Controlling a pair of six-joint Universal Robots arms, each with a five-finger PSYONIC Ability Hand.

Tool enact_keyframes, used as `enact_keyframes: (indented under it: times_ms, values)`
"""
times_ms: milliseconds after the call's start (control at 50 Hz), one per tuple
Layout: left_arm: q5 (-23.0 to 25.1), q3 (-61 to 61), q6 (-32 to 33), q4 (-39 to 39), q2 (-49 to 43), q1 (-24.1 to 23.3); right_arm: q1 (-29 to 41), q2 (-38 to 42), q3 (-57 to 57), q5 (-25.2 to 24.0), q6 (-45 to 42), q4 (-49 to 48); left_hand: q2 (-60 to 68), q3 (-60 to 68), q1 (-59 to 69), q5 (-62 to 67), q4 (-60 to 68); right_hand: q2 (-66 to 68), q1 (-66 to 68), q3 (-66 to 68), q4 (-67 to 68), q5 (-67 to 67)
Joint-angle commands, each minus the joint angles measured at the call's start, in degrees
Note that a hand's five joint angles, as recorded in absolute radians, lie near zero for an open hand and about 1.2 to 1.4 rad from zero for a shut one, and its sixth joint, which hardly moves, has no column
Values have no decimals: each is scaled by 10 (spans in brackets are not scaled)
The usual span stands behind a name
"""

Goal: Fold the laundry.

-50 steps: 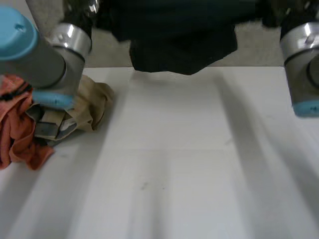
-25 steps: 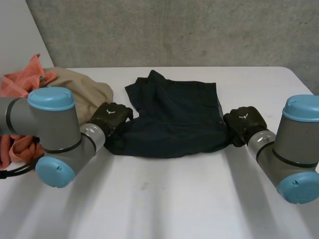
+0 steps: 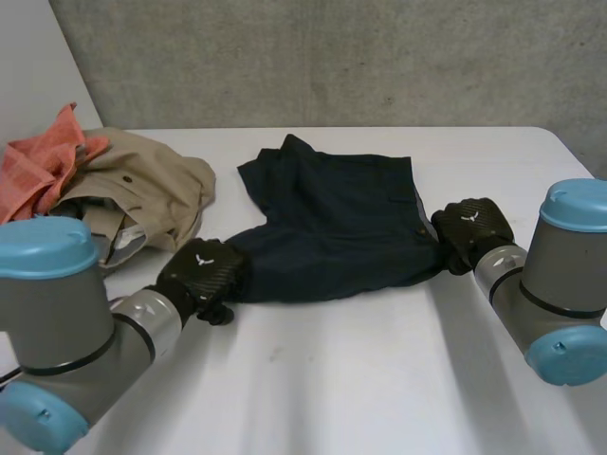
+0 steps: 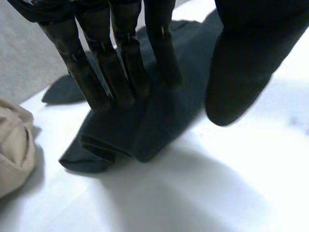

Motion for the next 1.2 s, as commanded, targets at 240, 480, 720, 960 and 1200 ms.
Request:
enact_keyframes:
  times_ms: [240, 480, 720, 960, 1200]
  values:
    - [-45, 230, 57, -10, -187, -4, 0, 2, 3, -1, -1, -1, -104, -104, -96, -105, -104, 126, 173, 121, 115, 134]
    - [-54, 335, 80, -22, -268, -20, -1, 5, -4, -1, -6, -2, -56, -55, -48, -56, -56, 126, 173, 121, 115, 134]
    - [-55, 346, 82, -28, -268, -41, -3, 0, -10, 1, -8, -4, 348, 348, 356, 347, 348, 126, 173, 121, 115, 134]
    - [-52, 192, 27, -204, -6, -52, 1, -84, -6, 1, -126, 143, 348, 348, 356, 347, 348, 126, 173, 121, 115, 134]
    - [-33, -2, 97, -370, 174, -52, -8, -234, 52, -3, -257, 375, 348, 348, 356, 347, 348, 126, 173, 121, 115, 134]
